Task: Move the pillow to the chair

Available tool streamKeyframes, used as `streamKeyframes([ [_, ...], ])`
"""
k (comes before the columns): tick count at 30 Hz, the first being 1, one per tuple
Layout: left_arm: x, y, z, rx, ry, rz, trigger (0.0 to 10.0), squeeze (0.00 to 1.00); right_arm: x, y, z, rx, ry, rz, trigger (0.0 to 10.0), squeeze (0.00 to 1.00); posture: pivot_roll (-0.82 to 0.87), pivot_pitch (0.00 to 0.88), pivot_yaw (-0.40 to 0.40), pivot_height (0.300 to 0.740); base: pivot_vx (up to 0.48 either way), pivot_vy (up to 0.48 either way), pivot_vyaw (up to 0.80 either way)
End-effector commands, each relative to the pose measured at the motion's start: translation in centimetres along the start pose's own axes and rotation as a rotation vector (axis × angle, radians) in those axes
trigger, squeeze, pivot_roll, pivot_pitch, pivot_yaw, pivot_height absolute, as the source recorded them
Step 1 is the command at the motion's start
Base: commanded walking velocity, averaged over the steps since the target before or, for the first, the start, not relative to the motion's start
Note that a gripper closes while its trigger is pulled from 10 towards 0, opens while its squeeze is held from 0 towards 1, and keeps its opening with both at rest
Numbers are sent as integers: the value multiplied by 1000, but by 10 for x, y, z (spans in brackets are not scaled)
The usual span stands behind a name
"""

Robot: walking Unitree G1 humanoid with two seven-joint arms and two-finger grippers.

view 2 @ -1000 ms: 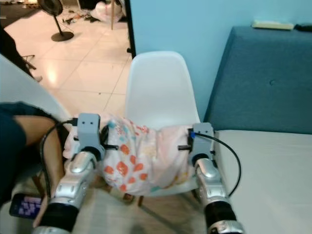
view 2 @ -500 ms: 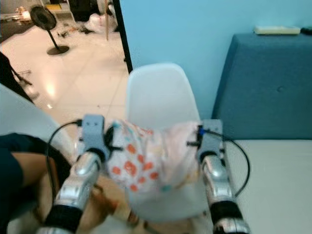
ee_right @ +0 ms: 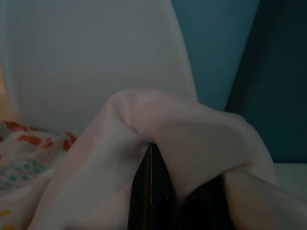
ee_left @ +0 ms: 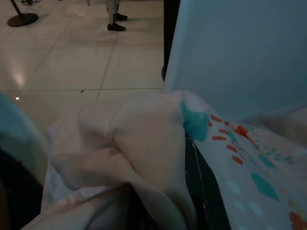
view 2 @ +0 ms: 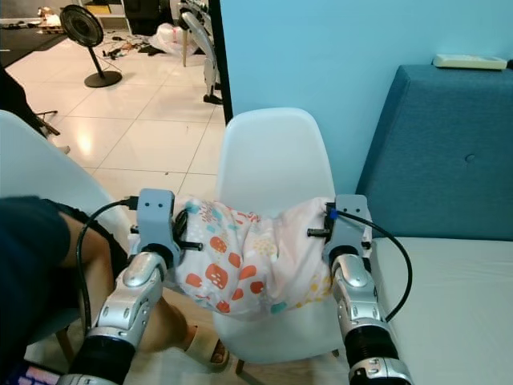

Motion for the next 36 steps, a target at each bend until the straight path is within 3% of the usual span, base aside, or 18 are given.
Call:
streamKeyframes([
  [1, 5, -7, -2, -22, -24, -7, 10000, 0, 8, 2, -2, 4, -42, 1, 10000, 0, -28, 87, 28, 740, 0, -480, 0],
  [8, 4, -6, -1, -18, -18, 0, 10000, 0, 7, 1, -1, 2, -38, 3, 10000, 0, -30, 87, 27, 740, 0, -477, 0],
  [12, -1, -2, -2, 13, 29, 82, 10000, 0, 7, 1, -1, 3, -39, 2, 10000, 0, -29, 83, 26, 740, 0, 381, 0],
  [23, 2, -1, -2, 10, 8, 53, 10000, 0, 8, 3, -2, 10, -44, 2, 10000, 0, -28, 78, 25, 740, 0, 478, 0],
  [36, 4, 0, -2, 12, -2, 13, 10000, 0, 6, 3, -1, 8, -37, 3, 10000, 0, -26, 84, 28, 740, 0, 0, 0],
])
Point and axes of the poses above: a point about 5 cm out from each wrist's last joint towards the gripper, its own z axis pointing back from the gripper into the wrist, its own x axis along the axis of the wrist's last joint, y = z × x, the point moved 4 cm from there along -z, pointing out of the wrist towards the gripper, and after that the axes turned 12 degrees about z, right-handed, at the moved point
